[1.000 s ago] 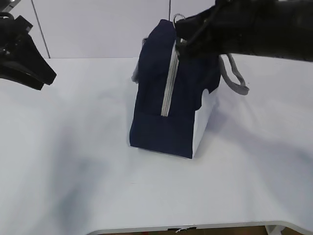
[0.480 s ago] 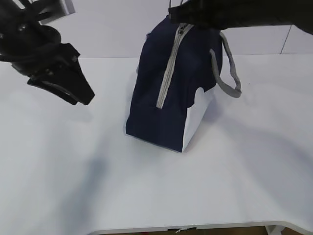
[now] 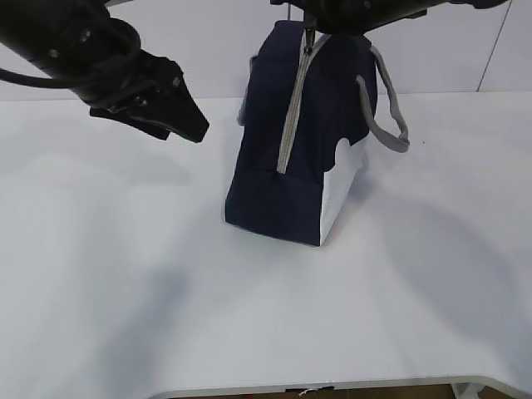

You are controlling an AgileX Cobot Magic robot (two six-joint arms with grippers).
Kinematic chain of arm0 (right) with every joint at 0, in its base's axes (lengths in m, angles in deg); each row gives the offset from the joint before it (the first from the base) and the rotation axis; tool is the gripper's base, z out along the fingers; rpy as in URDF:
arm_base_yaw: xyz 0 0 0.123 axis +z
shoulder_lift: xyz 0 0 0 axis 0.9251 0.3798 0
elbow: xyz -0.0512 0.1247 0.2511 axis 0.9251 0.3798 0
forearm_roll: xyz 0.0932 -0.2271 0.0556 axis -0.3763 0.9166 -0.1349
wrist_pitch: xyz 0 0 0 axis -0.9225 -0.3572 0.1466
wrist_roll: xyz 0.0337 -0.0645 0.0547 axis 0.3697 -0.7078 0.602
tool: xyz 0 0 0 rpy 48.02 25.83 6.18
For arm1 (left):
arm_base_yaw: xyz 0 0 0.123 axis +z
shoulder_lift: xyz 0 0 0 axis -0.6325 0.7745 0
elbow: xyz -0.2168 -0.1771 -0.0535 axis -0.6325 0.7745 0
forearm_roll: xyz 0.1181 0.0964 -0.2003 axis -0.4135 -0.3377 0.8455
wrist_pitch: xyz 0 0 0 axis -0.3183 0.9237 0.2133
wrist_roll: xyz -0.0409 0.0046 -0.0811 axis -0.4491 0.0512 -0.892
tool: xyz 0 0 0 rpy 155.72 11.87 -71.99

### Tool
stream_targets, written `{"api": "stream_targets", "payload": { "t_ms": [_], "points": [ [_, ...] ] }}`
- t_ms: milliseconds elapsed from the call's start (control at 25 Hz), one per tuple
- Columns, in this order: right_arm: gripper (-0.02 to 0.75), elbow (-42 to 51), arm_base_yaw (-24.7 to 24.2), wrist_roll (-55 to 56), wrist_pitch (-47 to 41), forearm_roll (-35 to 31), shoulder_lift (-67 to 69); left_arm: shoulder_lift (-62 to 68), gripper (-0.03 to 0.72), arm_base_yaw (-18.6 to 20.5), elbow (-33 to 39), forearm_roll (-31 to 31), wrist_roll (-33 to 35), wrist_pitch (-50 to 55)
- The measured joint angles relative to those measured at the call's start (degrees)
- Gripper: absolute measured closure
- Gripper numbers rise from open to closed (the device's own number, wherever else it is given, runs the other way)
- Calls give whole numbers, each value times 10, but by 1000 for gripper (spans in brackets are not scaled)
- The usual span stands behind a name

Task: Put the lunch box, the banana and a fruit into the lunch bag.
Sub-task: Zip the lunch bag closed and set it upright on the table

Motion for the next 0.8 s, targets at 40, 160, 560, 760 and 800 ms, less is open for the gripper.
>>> {"api": "stream_targets", "payload": {
  "t_ms": [40, 160, 560, 760, 800],
  "points": [
    [720, -2, 0, 1, -2, -11, 1, 0, 260, 0, 0, 19, 9, 0],
    [720, -9, 0, 1, -12, -36, 4, 0, 260, 0, 0, 76, 43, -1],
    [720, -9, 0, 1, -18, -93, 4, 63, 259, 0, 0, 163, 165, -57],
    [720, -9, 0, 1, -18, -109, 4, 79, 259, -4, 0, 210, 254, -103],
    [720, -9, 0, 1, -18, -110, 4, 82, 259, -10, 0, 217, 271, -117]
  ]
}}
